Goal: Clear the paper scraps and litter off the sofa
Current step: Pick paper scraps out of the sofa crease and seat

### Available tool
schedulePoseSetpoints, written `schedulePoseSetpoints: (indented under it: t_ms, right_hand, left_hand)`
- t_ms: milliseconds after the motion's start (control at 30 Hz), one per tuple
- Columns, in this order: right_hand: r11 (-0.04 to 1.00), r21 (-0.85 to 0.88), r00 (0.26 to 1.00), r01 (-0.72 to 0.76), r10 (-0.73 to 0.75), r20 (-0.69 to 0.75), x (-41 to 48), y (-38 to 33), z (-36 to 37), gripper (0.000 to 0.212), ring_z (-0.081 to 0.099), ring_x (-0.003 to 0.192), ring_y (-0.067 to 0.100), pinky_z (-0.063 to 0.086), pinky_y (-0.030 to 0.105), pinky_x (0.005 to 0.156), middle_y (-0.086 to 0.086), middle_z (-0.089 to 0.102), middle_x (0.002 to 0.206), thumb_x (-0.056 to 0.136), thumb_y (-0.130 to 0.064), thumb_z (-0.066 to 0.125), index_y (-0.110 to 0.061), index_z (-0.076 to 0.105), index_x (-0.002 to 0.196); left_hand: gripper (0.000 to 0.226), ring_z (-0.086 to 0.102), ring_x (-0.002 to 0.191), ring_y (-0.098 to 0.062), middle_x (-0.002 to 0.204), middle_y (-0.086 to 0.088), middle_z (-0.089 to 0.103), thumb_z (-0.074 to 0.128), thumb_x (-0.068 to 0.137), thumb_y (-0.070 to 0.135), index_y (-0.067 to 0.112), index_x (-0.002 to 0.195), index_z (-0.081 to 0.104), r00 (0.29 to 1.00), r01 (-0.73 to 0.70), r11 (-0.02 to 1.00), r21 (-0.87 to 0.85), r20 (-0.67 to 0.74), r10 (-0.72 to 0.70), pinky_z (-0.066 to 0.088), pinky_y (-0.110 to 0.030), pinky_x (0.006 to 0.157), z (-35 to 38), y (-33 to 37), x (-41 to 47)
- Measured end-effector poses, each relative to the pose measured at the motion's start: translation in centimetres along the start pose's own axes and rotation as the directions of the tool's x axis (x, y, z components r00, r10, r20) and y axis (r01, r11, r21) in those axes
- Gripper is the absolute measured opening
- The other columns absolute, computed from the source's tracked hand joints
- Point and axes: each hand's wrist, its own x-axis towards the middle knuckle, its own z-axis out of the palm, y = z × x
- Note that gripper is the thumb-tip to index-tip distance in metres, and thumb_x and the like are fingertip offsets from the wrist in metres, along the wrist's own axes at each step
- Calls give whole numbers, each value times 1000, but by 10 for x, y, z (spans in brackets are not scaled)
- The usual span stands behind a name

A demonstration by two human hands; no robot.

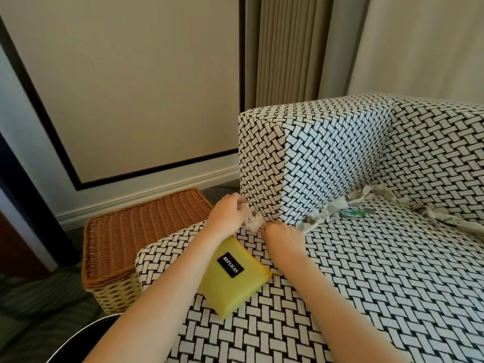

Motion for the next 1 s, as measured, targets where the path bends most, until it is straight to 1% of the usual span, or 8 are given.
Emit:
schedulePoseSetpoints:
  t_ms: [100, 167, 267, 467, 600, 700, 833, 1000]
  right_hand:
    - [1000, -13, 1000, -14, 14, 8, -1, -1, -1, 19, 62, 98, 23, 46, 28, 75, 6, 60, 110, 94, -8, 46, -10, 58, 109]
    - [1000, -24, 1000, -17, 17, 10, -1, 0, -2, 20, 61, 98, 23, 46, 29, 77, 7, 59, 111, 94, -7, 45, -9, 57, 110]
    - [999, -27, 1000, -19, 19, 17, 0, 0, -5, 20, 60, 99, 23, 46, 28, 80, 8, 59, 112, 95, -6, 45, -7, 58, 109]
    - [998, 3, 997, -63, 63, 36, -4, 6, -8, 19, 59, 98, 24, 45, 27, 75, 9, 56, 113, 94, -8, 46, -4, 61, 105]
    - [998, -12, 997, -62, 62, 42, -4, 4, -7, 23, 55, 104, 26, 45, 29, 80, 11, 54, 117, 94, -7, 44, -4, 58, 112]
    - [998, -27, 998, -64, 64, 29, -5, 0, -4, 28, 52, 108, 27, 45, 32, 88, 14, 48, 122, 93, -7, 45, -5, 53, 119]
    - [998, 2, 998, -63, 63, -16, -3, 1, -3, 24, 56, 104, 24, 47, 30, 86, 12, 51, 119, 92, -3, 47, -5, 56, 114]
    - [998, 42, 999, -37, 37, -3, -4, 8, -6, 26, 58, 103, 24, 47, 28, 84, 10, 51, 119, 90, 2, 48, -6, 59, 112]
  left_hand:
    - [31, 62, 79, -17, 113, -7, 64, 41, 98, 22, 11, 120, 61, 999, -42, 998, -51, -15, 41, 47, -24, 68, 15, 6, 6]
    - [28, 65, 87, -24, 102, -10, 68, 47, 96, 24, 9, 110, 66, 1000, -2, 997, -75, -15, 1, 49, -29, 74, 24, 6, 11]
    - [29, 62, 103, -23, 109, -9, 66, 60, 89, 28, 7, 109, 66, 997, 76, 997, -30, -9, -77, 45, -26, 81, 31, 6, 15]
    - [36, 60, 100, -22, 110, -8, 64, 67, 83, 27, 5, 111, 61, 982, 176, 975, 138, 40, -183, 45, -28, 81, 34, 12, 25]
    - [34, 60, 103, -22, 113, -10, 65, 62, 87, 29, 7, 113, 64, 983, 176, 981, 76, 44, -180, 39, -23, 76, 33, 6, 25]
    - [31, 62, 84, -17, 106, -11, 69, 56, 90, 24, 8, 116, 65, 985, 155, 987, 29, 66, -157, 43, -21, 71, 29, 3, 21]
    - [26, 49, 60, -2, 107, -7, 69, 60, 89, 23, 10, 110, 69, 983, 155, 985, -72, 111, -146, 38, -2, 44, 20, 1, 23]
    - [24, 57, 85, -11, 105, -6, 70, 57, 90, 27, 12, 99, 73, 989, 115, 988, -99, 106, -104, 39, -21, 75, 15, 3, 16]
